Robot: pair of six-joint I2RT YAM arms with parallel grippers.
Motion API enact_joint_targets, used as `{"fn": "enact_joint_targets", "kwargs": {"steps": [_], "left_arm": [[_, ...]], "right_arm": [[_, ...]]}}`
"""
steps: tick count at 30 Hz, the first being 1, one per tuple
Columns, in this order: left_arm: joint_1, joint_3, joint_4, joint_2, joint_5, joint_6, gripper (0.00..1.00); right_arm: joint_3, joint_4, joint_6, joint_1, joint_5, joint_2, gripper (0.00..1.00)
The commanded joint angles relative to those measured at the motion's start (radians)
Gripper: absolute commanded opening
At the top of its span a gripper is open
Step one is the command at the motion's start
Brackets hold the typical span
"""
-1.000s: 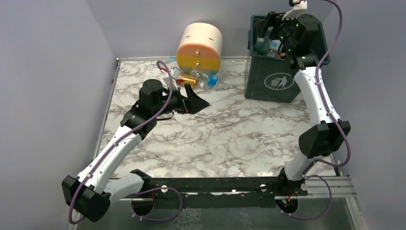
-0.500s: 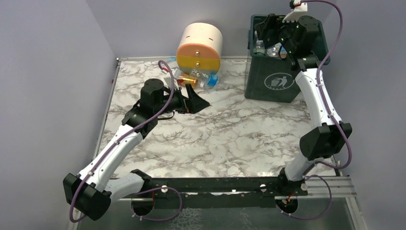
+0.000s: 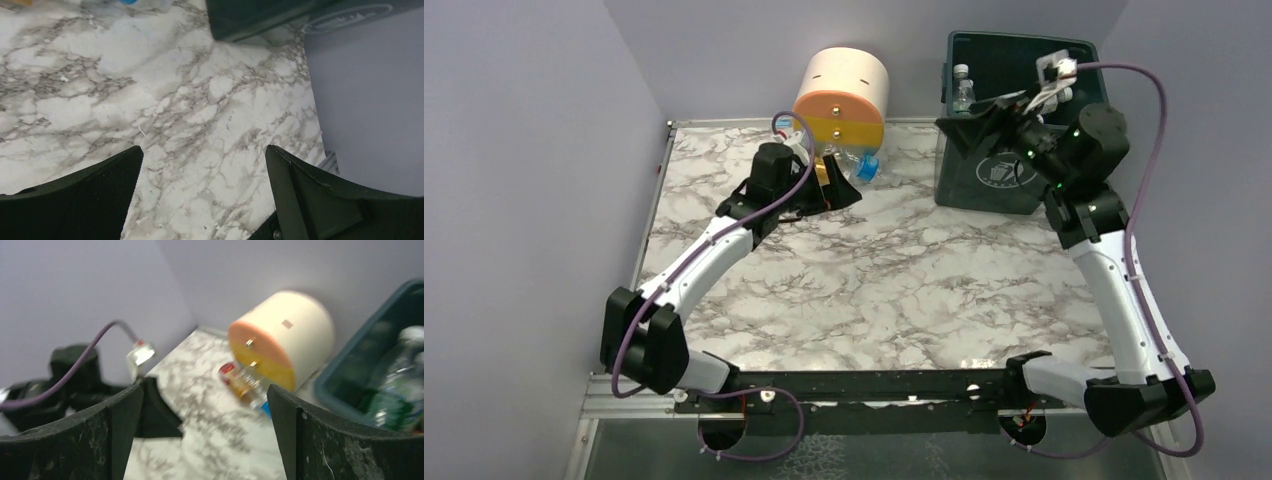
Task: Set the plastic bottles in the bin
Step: Place the plastic bottle in the trash bin, then pick up the plastic bottle at the center of the board.
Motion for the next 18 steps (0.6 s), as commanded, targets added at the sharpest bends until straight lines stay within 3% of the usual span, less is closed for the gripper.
{"fn": "enact_joint_targets", "kwargs": {"steps": [1,8,13,18], "left_arm": [[0.041,0.126,0.079,0.139,-0.105,0.004,0.99],[0.044,0.342,0.071,0.428,-0.180,-0.067,0.99],[0.014,0.372,0.177,0.556,-0.207,-0.234,0.99],[-0.034,0.382,0.244,0.643,-0.321,-0.368,0.99]], "right_arm": [[-0.129,-0.055,0.023,0.112,-0.073,-0.053,0.97],[-0.359,-0.081,0.066,0.177,-0.064,-0.203,0.96],[-0.424,-0.146,0.064,0.178,-0.032,-0.281,0.96],[-0.435,-0.186,0.058,0.179,-0.032,-0.309,0.96]]}}
